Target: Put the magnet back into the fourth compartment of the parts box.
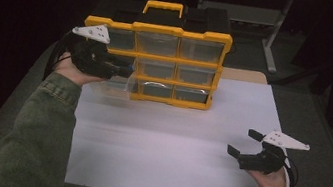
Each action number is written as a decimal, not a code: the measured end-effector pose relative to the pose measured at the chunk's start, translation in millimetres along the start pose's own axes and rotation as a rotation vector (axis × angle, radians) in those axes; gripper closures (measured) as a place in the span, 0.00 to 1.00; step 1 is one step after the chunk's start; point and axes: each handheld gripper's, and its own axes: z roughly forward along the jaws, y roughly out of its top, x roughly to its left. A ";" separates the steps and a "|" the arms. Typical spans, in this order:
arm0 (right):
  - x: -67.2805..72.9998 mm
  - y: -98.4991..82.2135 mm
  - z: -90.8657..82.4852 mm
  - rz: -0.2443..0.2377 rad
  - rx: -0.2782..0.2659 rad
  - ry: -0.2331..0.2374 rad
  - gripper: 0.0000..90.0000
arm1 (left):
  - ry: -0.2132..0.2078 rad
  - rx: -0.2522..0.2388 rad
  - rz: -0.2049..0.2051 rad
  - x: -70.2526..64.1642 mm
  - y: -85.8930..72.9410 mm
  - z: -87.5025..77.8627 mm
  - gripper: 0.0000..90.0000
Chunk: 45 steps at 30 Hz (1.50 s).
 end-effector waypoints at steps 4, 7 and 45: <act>-0.1 -0.1 -0.1 0.002 0.001 -0.001 0.00 | 0.015 0.004 -0.006 3.7 1.8 -4.6 0.69; -0.1 -0.2 0.1 0.003 0.001 0.001 0.00 | 0.022 0.009 -0.003 5.0 2.9 -6.4 0.69; -0.2 -1.1 -0.3 0.007 0.007 0.003 0.00 | 0.205 0.077 -0.125 43.5 -21.1 -4.5 0.64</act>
